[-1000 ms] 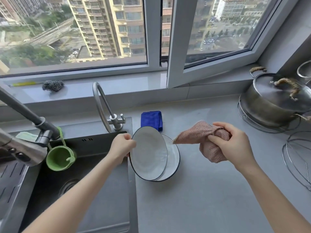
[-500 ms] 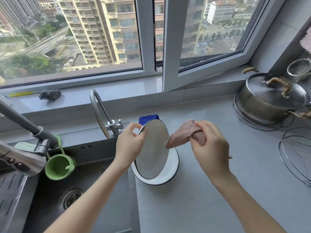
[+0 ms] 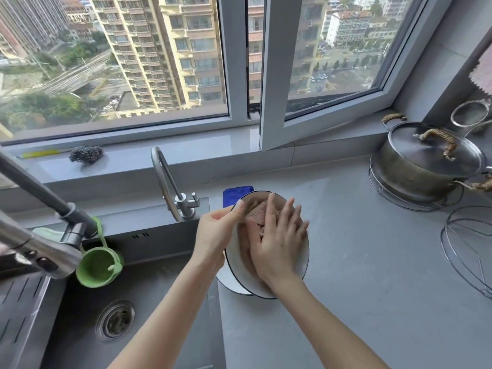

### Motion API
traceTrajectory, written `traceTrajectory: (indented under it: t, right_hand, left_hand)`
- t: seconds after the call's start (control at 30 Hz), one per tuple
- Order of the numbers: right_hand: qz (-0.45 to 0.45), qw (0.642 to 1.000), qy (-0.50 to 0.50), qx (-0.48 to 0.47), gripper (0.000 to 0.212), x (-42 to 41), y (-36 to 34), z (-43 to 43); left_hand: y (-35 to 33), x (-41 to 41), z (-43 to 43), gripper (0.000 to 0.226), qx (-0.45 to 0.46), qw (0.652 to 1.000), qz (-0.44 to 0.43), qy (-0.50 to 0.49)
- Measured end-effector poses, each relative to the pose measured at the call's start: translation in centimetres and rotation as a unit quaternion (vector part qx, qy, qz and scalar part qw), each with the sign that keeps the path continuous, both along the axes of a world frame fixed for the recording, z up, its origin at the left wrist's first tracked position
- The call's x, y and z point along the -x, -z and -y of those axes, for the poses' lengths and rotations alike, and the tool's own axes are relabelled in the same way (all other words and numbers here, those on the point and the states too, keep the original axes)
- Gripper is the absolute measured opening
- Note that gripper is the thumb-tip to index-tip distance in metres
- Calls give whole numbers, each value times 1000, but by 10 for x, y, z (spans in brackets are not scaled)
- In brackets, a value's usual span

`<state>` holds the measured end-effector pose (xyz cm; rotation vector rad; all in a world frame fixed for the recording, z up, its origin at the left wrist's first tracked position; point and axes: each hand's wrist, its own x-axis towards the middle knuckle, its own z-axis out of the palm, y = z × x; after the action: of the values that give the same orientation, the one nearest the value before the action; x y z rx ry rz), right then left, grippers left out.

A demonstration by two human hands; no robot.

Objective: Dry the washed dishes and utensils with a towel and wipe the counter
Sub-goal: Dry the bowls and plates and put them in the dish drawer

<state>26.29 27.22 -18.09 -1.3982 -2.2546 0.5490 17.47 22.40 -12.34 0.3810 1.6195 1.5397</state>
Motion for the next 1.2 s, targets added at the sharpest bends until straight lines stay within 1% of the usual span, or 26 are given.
traceTrajectory:
  t: [0.07, 0.1, 0.13, 0.17, 0.2, 0.23, 0.3, 0.37, 0.43, 0.57, 0.6, 0.67, 0.7, 0.73, 0.77, 0.8, 0.83, 0.87, 0.9, 0.97, 1.0, 1.03, 1.1, 1.13, 1.17, 1.2]
  right_hand:
    - [-49, 997, -29, 43, 80, 14, -6, 9]
    - [-51, 996, -65, 45, 77, 16, -8, 14]
    - [-30, 992, -118, 44, 75, 14, -12, 20]
    - [1, 982, -184, 39, 76, 6, -16, 27]
    - [38, 968, -245, 33, 77, -5, -16, 33]
    - [73, 955, -288, 11, 76, -19, -15, 36]
    - [116, 936, -319, -89, 69, -50, -4, 36]
    - [152, 929, -291, -173, 64, -71, 6, 22]
    - [152, 933, -251, -208, 71, -73, 5, 0]
    - [-3, 963, -176, -202, 93, -43, -32, -24]
    - [-22, 964, -173, -201, 96, -35, -42, -25]
    - [-37, 960, -187, -206, 97, -27, -56, -31]
    - [-46, 963, -188, -188, 96, -27, -58, -35]
    - [-61, 971, -177, -151, 92, -30, -58, -38]
    - [-85, 981, -148, -89, 85, -33, -57, -40]
    - [-117, 988, -98, -20, 73, -36, -56, -40]
    - [-153, 987, -42, 35, 58, -38, -54, -39]
    - [-180, 980, 7, 82, 47, -39, -52, -38]
    - [-197, 972, 48, 121, 44, -39, -48, -36]
    - [-238, 944, 92, 208, 51, -42, -40, -33]
    - [-281, 916, 102, 267, 53, -44, -36, -31]
    - [-334, 876, 109, 330, 51, -45, -32, -26]
    - [-448, 770, 127, 437, 39, -42, -25, -11]
    - [-486, 731, 150, 455, 34, -39, -23, -3]
    - [-506, 711, 178, 456, 30, -35, -20, 3]
    - [-515, 704, 199, 446, 28, -34, -19, 7]
  left_hand:
    - [1, -1, 0, 24, -2, 999, 37, -20]
    - [2, 3, 1, 24, 7, 998, 56, -26]
    - [-1, 7, 3, 22, 18, 997, 74, -27]
    - [-1, 12, 6, 28, 26, 995, 91, -22]
    - [-2, 16, 10, 39, 37, 994, 99, -10]
    - [-4, 19, 13, 45, 48, 994, 98, 3]
    - [-7, 24, 20, 35, 67, 995, 64, 44]
    - [-10, 28, 25, 23, 59, 993, 26, 95]
    - [-15, 28, 27, 24, 40, 990, -6, 133]
    - [-23, 18, 27, 30, -9, 978, -16, 210]
    - [-26, 15, 28, 26, -22, 976, -13, 216]
    - [-27, 12, 28, 20, -41, 977, -33, 206]
    - [-25, 12, 29, 18, -48, 979, -53, 189]
    - [-24, 10, 29, 18, -54, 983, -69, 163]
    - [-22, 9, 30, 18, -59, 988, -74, 124]
    - [-20, 7, 31, 25, -66, 993, -65, 78]
    - [-18, 6, 31, 36, -74, 995, -49, 35]
    - [-17, 4, 32, 38, -78, 996, -32, 0]
    - [-17, 1, 32, 30, -78, 996, -15, -32]
    - [-19, -4, 35, 10, -63, 996, 13, -69]
    - [-21, -7, 36, 11, -62, 994, 27, -88]
    - [-20, -7, 37, 15, -67, 991, 36, -114]
    - [-18, -10, 34, 17, -82, 980, 42, -178]
    - [-16, -12, 32, 18, -92, 975, 38, -201]
    - [-14, -15, 30, 18, -103, 971, 33, -214]
    - [-12, -20, 30, 20, -112, 970, 26, -214]
